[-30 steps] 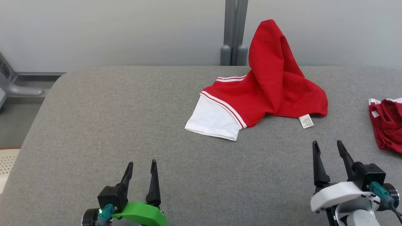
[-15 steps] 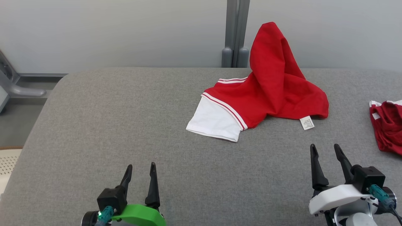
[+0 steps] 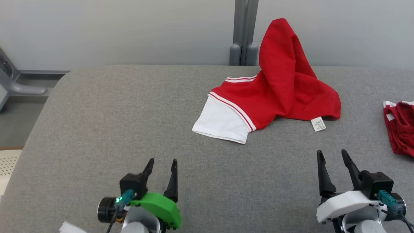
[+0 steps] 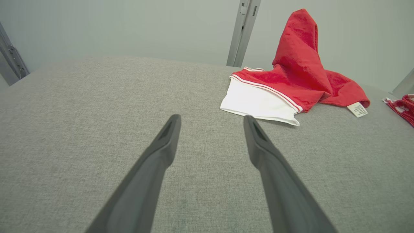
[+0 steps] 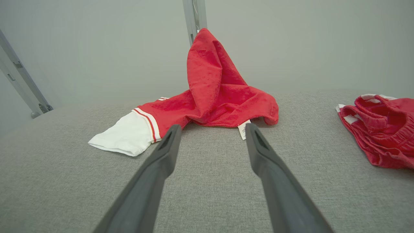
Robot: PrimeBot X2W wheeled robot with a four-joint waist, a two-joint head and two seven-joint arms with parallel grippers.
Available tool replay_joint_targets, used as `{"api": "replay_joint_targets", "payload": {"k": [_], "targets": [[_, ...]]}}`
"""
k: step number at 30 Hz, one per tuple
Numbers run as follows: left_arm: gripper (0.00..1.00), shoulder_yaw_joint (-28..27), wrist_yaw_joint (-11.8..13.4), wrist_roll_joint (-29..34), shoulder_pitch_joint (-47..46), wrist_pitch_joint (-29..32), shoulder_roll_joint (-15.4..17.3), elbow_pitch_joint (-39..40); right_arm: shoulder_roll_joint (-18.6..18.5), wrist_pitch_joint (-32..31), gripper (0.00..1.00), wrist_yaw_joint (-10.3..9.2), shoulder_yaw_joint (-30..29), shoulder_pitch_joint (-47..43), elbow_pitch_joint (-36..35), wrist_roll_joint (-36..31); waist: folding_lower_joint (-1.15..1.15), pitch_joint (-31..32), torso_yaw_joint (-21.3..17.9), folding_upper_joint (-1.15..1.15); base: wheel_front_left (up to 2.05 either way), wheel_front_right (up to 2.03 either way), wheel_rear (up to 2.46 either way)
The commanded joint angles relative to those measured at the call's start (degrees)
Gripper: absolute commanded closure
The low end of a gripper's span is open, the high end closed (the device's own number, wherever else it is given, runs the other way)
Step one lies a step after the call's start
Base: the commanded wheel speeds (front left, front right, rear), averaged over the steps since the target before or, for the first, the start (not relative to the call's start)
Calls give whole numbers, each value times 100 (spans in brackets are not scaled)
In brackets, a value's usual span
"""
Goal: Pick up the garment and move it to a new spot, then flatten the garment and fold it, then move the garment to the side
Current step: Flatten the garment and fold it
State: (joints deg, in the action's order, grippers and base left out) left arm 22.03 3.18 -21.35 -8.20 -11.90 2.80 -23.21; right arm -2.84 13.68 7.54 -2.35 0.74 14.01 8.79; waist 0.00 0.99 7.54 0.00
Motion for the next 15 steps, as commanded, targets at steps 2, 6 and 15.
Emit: {"api": "replay_joint_targets", "payload": {"k": [2,6,15], "targets": [[0,186,-70,-124,-435,345,18,-263,-11,-30,0,-11,42,55,-2,-63,0,-112,-68,0,0,0,0],[0,444,-45,-506,-1183,902,20,-737,-11,-106,0,-11,138,254,-83,-154,0,-417,-243,0,0,0,0],[0,729,151,-1079,-2603,1212,19,-1885,-12,-180,0,-11,325,846,-210,-398,0,-1249,-859,0,0,0,0]]}}
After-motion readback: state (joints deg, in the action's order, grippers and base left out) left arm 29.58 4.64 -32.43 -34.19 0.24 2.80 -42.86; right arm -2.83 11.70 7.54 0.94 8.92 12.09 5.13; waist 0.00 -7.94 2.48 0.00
